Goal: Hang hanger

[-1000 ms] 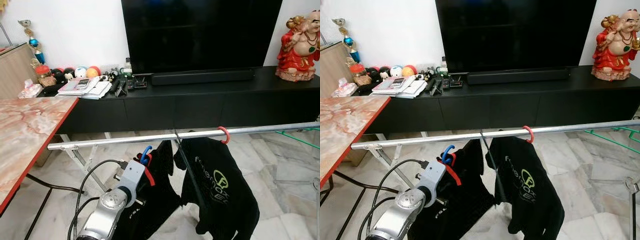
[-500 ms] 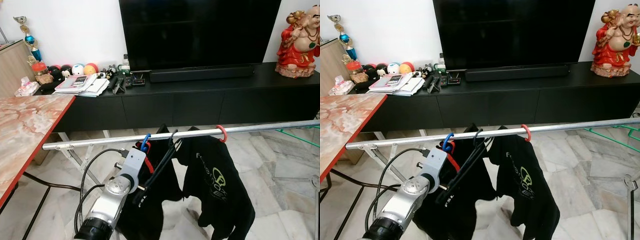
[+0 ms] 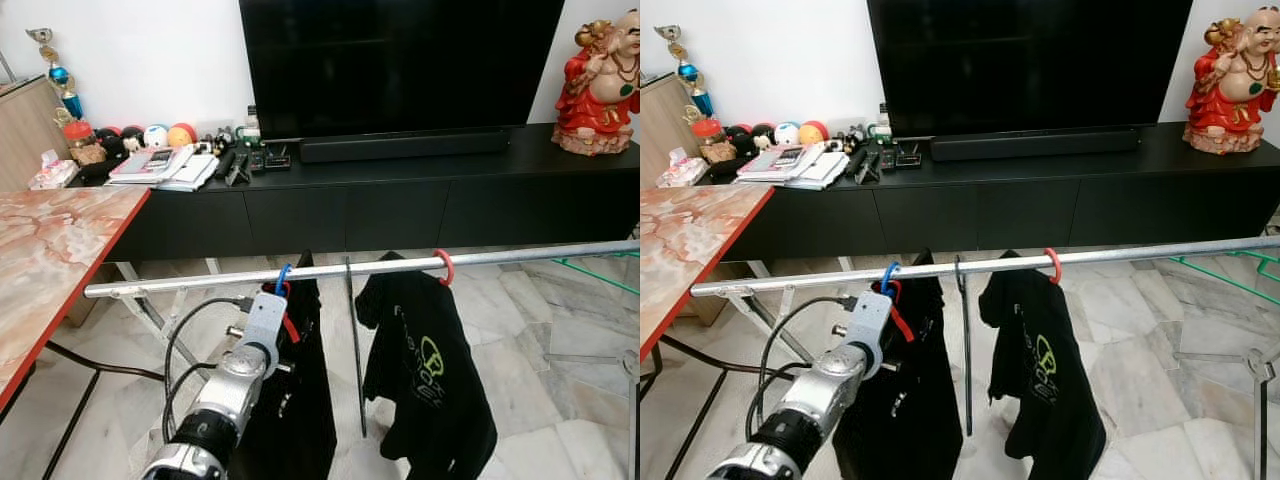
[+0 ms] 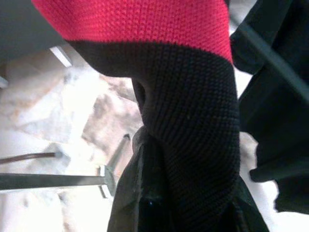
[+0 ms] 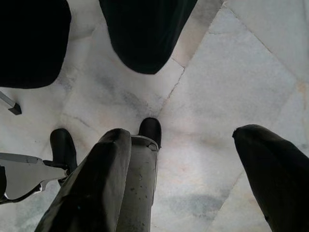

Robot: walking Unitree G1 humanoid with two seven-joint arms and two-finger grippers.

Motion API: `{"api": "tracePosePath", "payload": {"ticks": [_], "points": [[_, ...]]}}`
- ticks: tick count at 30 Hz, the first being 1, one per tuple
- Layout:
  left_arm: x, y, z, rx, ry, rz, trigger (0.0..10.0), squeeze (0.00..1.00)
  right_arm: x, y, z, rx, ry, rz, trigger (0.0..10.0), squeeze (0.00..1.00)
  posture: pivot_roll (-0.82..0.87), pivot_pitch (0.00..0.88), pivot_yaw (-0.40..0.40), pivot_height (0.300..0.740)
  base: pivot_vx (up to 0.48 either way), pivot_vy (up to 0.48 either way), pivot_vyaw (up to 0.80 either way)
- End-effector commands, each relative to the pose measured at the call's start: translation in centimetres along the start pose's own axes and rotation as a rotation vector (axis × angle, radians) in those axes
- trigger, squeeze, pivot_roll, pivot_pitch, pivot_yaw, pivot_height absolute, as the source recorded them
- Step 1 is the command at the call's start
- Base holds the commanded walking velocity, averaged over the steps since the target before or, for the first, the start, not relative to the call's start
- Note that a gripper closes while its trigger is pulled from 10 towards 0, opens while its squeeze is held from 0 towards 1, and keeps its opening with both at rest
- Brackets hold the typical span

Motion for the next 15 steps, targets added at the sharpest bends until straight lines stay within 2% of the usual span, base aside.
{"api": "tracePosePath", "payload": {"ticks": [1, 9, 11, 13, 15], "points": [[-0.2, -1.3, 0.1, 0.061, -0.011, -0.011, 10.0, 0.0, 0.1, -0.1, 0.0, 0.006, 0.003, 0.002, 10.0, 0.0, 0.06, 0.0, 0.045, 0.74, 0.0, 0.0, 0.0], [-0.5, -3.2, 0.1, 0.119, -0.011, -0.021, 10.0, 0.0, 0.2, -0.1, 0.0, 0.008, 0.008, -0.001, 10.0, 0.0, 0.06, 0.0, 0.044, 0.74, 0.0, 0.0, 0.0], [-0.6, -2.2, 0.3, 0.073, -0.006, -0.072, 10.0, 0.0, 0.2, -0.1, 0.0, 0.008, 0.01, -0.002, 10.0, 0.0, 0.06, 0.0, 0.045, 0.74, 0.0, 0.0, 0.0], [-0.6, -0.6, 0.5, 0.027, 0.008, -0.089, 10.0, 0.0, 0.2, -0.1, 0.0, 0.008, 0.01, -0.001, 10.0, 0.0, 0.06, 0.0, 0.045, 0.74, 0.0, 0.0, 0.0], [-0.5, 0.0, 0.6, 0.017, 0.018, -0.093, 10.0, 0.0, 0.2, -0.1, 0.0, 0.008, 0.01, 0.0, 10.0, 0.0, 0.06, 0.0, 0.045, 0.74, 0.0, 0.0, 0.0]]}}
Point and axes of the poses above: a point about 5 cm out from each wrist's last joint towards the gripper, its own z axis pointing out of the wrist towards the gripper, its own y axis along the axis of the wrist's last joint, x = y × z, the point moved 6 cm from there along z, pointing out of the wrist towards the gripper
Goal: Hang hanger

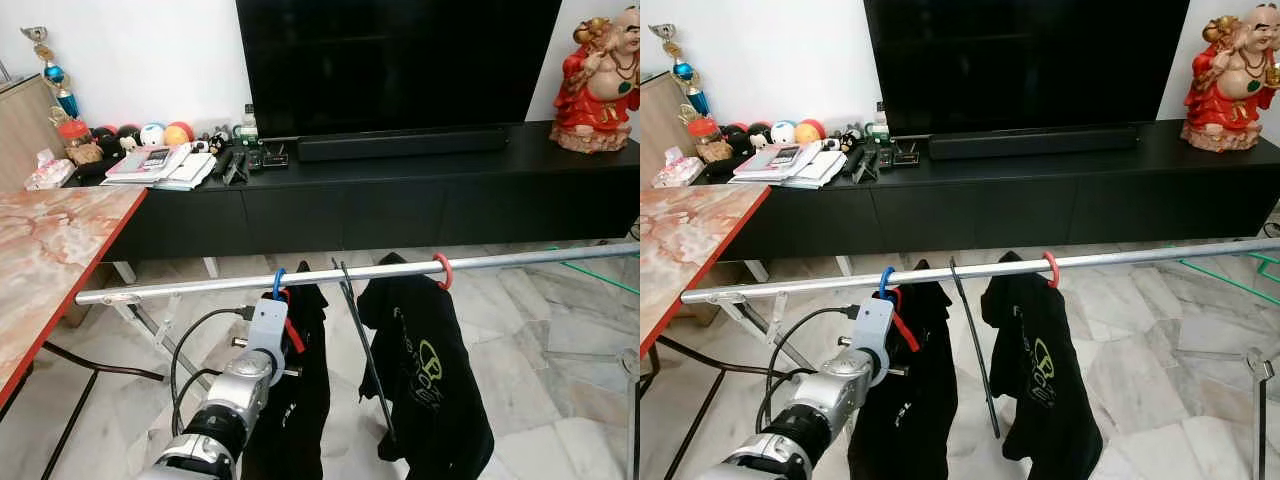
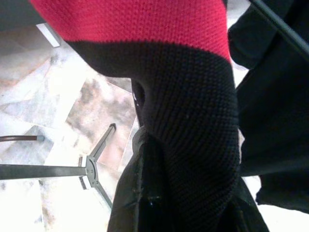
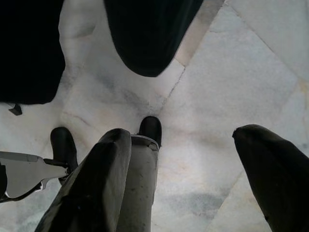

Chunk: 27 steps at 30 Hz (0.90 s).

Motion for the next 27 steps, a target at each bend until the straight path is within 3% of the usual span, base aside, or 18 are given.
{"api": "tracePosePath", "payload": {"ticks": [1, 5, 9, 10, 11, 12, 13, 16, 20, 23, 27], "points": [[0.3, 1.3, 0.2, -0.021, 0.026, -0.013, 10.0, 0.0, 0.2, -0.2, 0.0, 0.008, 0.005, 0.003, 10.0, 0.0, 0.06, 0.0, 0.046, 0.74, 0.0, 0.0, 0.0], [0.5, 1.1, 0.3, 0.008, 0.041, 0.009, 10.0, 0.0, 0.2, -0.2, 0.0, 0.008, 0.007, 0.005, 10.0, 0.0, 0.05, 0.0, 0.05, 0.74, 0.0, 0.0, 0.0], [0.4, -0.4, 0.3, 0.067, 0.028, 0.037, 10.0, 0.0, 0.3, -0.2, 0.0, 0.008, 0.01, 0.009, 10.0, 0.0, 0.05, 0.0, 0.052, 0.74, 0.0, 0.0, 0.0], [0.3, -1.0, 0.2, 0.082, 0.017, 0.045, 10.0, 0.09, 0.4, -0.2, 0.0, 0.008, 0.011, 0.01, 10.0, 0.0, 0.06, 0.0, 0.052, 0.74, 0.0, 0.0, 0.0], [0.2, -1.3, 0.2, 0.09, 0.011, 0.051, 10.0, 0.09, 0.4, -0.2, 0.0, 0.007, 0.012, 0.01, 10.0, 0.0, 0.06, 0.0, 0.052, 0.74, 0.0, 0.0, 0.0], [0.2, -1.7, 0.1, 0.1, 0.008, 0.052, 10.0, 0.76, 0.4, -0.2, 0.0, 0.006, 0.013, 0.011, 10.0, 0.0, 0.06, 0.0, 0.052, 0.74, 0.0, 0.0, 0.0], [0.3, -2.3, 0.1, 0.108, 0.007, 0.052, 10.0, 1.0, 0.4, -0.2, 0.0, 0.006, 0.015, 0.012, 10.0, 0.0, 0.06, 0.0, 0.053, 0.74, 0.0, 0.0, 0.0], [0.3, -2.6, 0.0, 0.095, -0.002, 0.043, 10.0, 1.0, 0.5, -0.3, 0.0, 0.007, 0.021, 0.014, 10.0, 0.0, 0.07, 0.0, 0.052, 0.74, 0.0, 0.0, 0.0], [0.5, -1.4, -0.3, -0.004, -0.023, 0.019, 10.0, 1.0, 0.6, -0.3, 0.0, 0.002, 0.024, 0.023, 10.0, 0.0, 0.07, 0.0, 0.055, 0.74, 0.0, 0.0, 0.0], [0.7, -0.8, -1.1, -0.085, -0.058, 0.076, 10.0, 1.0, 0.5, -0.3, 0.0, 0.002, 0.022, 0.027, 10.0, 0.0, 0.09, 0.0, 0.051, 0.74, 0.0, 0.0, 0.0], [0.9, 0.3, -2.7, -0.18, -0.115, 0.04, 10.0, 1.0, 0.6, -0.4, 0.0, 0.004, 0.023, 0.027, 10.0, 0.0, 0.08, 0.0, 0.057, 0.74, 0.0, 0.0, 0.0]]}}
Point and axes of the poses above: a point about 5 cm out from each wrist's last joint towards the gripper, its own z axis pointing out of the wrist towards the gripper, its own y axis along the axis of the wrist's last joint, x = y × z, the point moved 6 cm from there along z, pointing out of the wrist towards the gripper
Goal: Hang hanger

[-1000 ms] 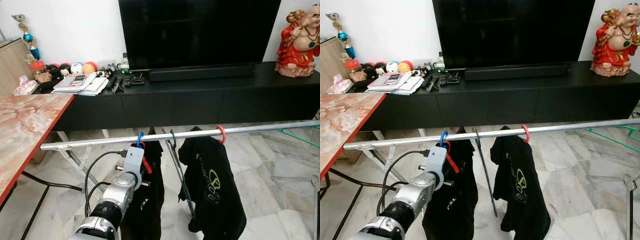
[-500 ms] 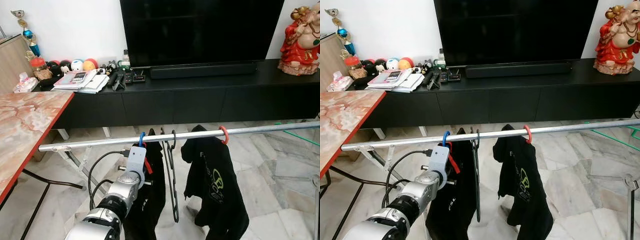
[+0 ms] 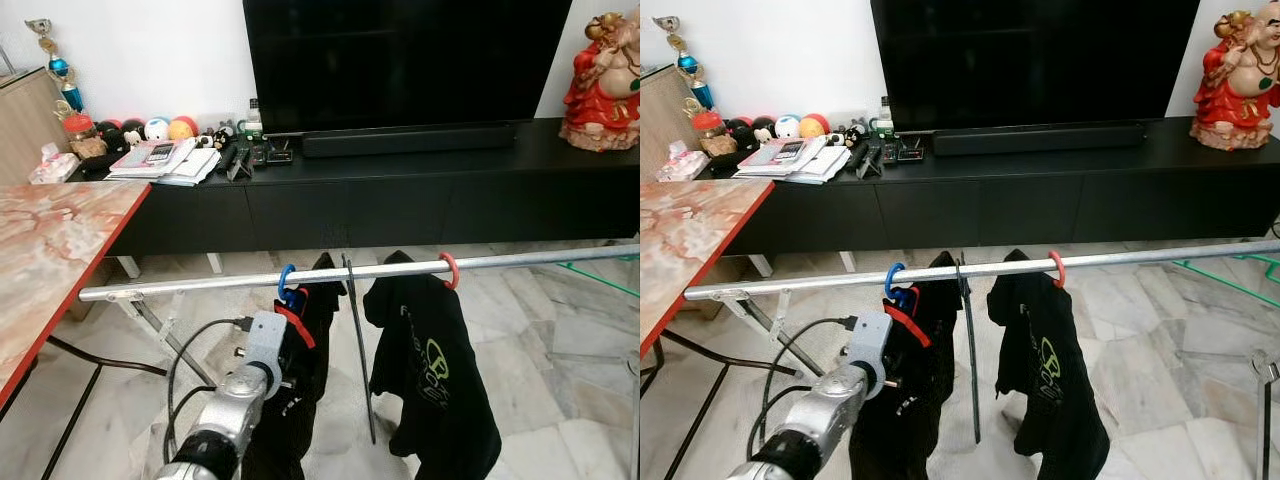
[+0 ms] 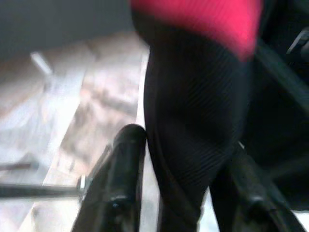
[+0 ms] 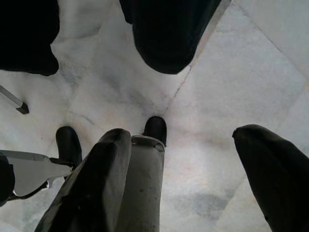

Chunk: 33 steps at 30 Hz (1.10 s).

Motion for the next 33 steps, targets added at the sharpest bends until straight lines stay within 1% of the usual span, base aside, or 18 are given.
{"api": "tracePosePath", "payload": {"ticks": [1, 4, 5, 7, 8, 9, 10, 13, 15, 16, 17, 18, 19, 25, 27, 29, 31, 33], "points": [[0.5, 1.3, -0.9, -0.069, -0.026, -0.028, 10.0, 1.0, 0.3, -0.2, 0.0, 0.002, 0.006, 0.016, 10.0, 0.0, 0.08, 0.0, 0.061, 0.74, 0.0, 0.0, 0.0], [1.9, 2.2, -2.9, -0.156, -0.032, -0.075, 10.0, 1.0, 0.2, -0.2, 0.0, -0.002, 0.005, 0.024, 10.0, 0.0, 0.08, 0.0, 0.061, 0.74, 0.0, 0.0, 0.0], [3.9, 1.7, -4.3, -0.18, 0.007, -0.122, 10.0, 1.0, 0.2, -0.2, 0.0, -0.006, 0.006, 0.03, 10.0, 0.0, 0.09, 0.0, 0.058, 0.74, 0.0, 0.0, 0.0], [5.6, 0.9, -5.2, -0.184, 0.04, -0.145, 10.0, 1.0, 0.2, -0.2, 0.0, -0.007, 0.008, 0.032, 10.0, 0.0, 0.09, 0.0, 0.057, 0.74, 0.0, 0.0, 0.0], [7.6, -1.1, -6.1, -0.13, 0.096, -0.088, 10.0, 1.0, 0.3, -0.2, 0.0, -0.008, 0.011, 0.033, 10.0, 0.0, 0.1, 0.0, 0.054, 0.74, 0.0, 0.0, 0.0], [7.6, -1.1, -6.1, -0.13, 0.096, -0.088, 10.0, 1.0, 0.3, -0.2, 0.0, -0.008, 0.011, 0.033, 10.0, 0.0, 0.1, 0.0, 0.054, 0.74, 0.0, 0.0, 0.0], [10.8, -5.2, -7.2, -0.005, 0.198, -0.058, 10.0, 1.0, 0.3, -0.1, 0.0, -0.013, 0.016, 0.046, 10.0, 0.0, 0.1, 0.0, 0.051, 0.74, 0.0, 0.0, 0.0], [12.3, -8.1, -7.9, 0.099, 0.261, -0.037, 10.0, 1.0, 0.3, -0.1, 0.0, -0.012, 0.016, 0.046, 10.0, 0.0, 0.1, 0.0, 0.05, 0.74, 0.0, 0.0, 0.0], [13.0, -11.5, -8.6, 0.207, 0.321, -0.084, 10.0, 1.0, 0.4, 0.0, 0.0, -0.014, 0.019, 0.058, 10.0, 0.0, 0.1, 0.0, 0.052, 0.74, 0.0, 0.0, 0.0], [13.0, -13.1, -9.0, 0.264, 0.337, -0.101, 10.0, 1.0, 0.4, -0.1, 0.0, -0.014, 0.018, 0.066, 10.0, 0.0, 0.09, 0.0, 0.052, 0.74, 0.0, 0.0, 0.0], [11.9, -16.0, -9.7, 0.369, 0.319, -0.099, 10.0, 1.0, 0.5, 0.0, 0.0, -0.014, 0.018, 0.071, 10.0, 0.0, 0.09, 0.0, 0.053, 0.74, 0.0, 0.0, 0.0], [11.9, -16.0, -9.7, 0.369, 0.319, -0.099, 10.0, 1.0, 0.5, 0.0, 0.0, -0.014, 0.018, 0.071, 10.0, 0.0, 0.09, 0.0, 0.053, 0.74, 0.0, 0.0, 0.0], [10.4, -18.3, -10.3, 0.464, 0.28, -0.095, 10.0, 0.0, 0.5, 0.0, 0.0, -0.015, 0.02, 0.074, 10.0, 0.0, 0.09, 0.0, 0.05, 0.74, 0.0, 0.0, 0.0], [7.5, -22.6, -12.1, 0.652, 0.219, -0.098, 10.0, 0.0, 0.8, 0.1, 0.0, -0.02, 0.038, 0.097, 10.0, 0.0, 0.07, 0.0, 0.054, 0.74, 0.0, 0.0, 0.0], [6.8, -23.7, -12.7, 0.72, 0.21, -0.065, 10.0, 0.0, 0.9, 0.1, 0.0, -0.019, 0.042, 0.097, 10.0, 0.0, 0.06, 0.0, 0.057, 0.74, 0.0, 0.0, 0.0], [6.8, -23.7, -12.7, 0.728, 0.209, -0.044, 10.0, 0.0, 0.9, 0.1, 0.0, -0.021, 0.043, 0.099, 10.0, 0.0, 0.06, 0.0, 0.056, 0.74, 0.0, 0.0, 0.0], [6.2, -23.2, -12.0, 0.688, 0.209, -0.1, 10.0, 0.0, 0.7, 0.2, 0.0, -0.027, 0.033, 0.074, 10.0, 0.0, 0.07, 0.0, 0.051, 0.74, 0.0, 0.0, 0.0], [6.2, -23.2, -12.0, 0.688, 0.209, -0.1, 10.0, 0.0, 0.7, 0.2, 0.0, -0.027, 0.033, 0.074, 10.0, 0.0, 0.07, 0.0, 0.051, 0.74, 0.0, 0.0, 0.0]]}}
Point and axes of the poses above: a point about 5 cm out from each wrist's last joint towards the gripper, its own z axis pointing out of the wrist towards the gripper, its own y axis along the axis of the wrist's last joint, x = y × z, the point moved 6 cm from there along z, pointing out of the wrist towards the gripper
